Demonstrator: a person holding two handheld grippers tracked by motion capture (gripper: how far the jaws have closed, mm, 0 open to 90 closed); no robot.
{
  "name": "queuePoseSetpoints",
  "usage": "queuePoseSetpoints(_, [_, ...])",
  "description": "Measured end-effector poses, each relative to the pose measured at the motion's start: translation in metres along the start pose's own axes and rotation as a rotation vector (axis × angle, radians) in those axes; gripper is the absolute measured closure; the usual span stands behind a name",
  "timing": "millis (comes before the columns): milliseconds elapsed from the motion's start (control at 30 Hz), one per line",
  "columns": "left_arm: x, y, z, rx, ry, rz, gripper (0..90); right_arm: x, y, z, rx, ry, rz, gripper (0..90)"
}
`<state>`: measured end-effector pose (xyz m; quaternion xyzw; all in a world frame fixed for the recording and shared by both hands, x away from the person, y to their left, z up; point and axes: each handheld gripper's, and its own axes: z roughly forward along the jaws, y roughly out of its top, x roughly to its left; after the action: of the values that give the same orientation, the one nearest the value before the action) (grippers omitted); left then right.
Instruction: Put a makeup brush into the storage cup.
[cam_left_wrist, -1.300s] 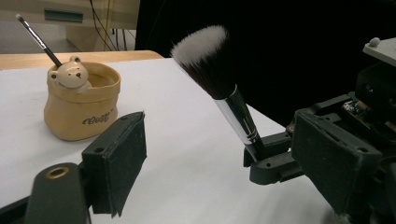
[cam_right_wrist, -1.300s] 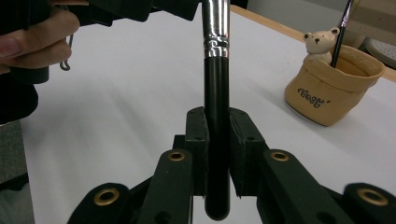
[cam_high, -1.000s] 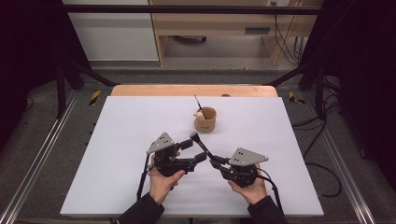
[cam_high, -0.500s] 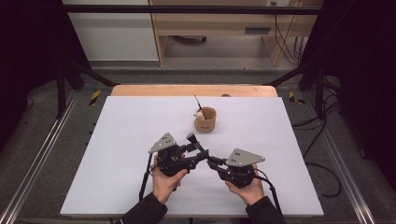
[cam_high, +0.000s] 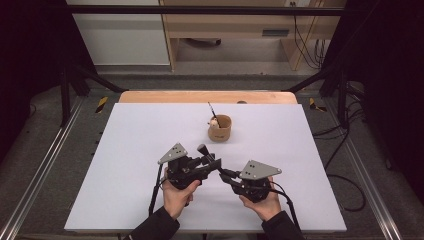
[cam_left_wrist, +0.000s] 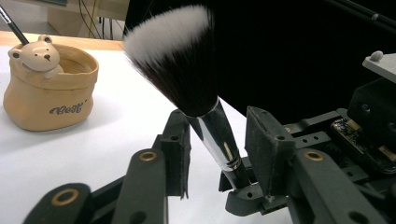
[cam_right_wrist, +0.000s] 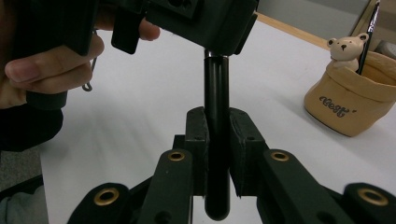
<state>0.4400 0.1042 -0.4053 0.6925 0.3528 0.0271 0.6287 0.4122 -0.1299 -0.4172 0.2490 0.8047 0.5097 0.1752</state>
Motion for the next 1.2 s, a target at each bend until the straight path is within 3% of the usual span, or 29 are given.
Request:
queuePoseSetpoints(233, [-0.0001, 0.0001, -0.0027, -0.014, 0.005, -0.003, 67.9, 0.0005, -0.0002, 0.0002, -0.004, 0.007, 0.001, 79.6])
queuePoseSetpoints(1200, [-0.0093, -0.0004, -0.0055, -0.04, -0.037, 0.011, 76.4, 0.0045, 0.0, 0.003, -0.007, 0.016, -0.004, 79.4])
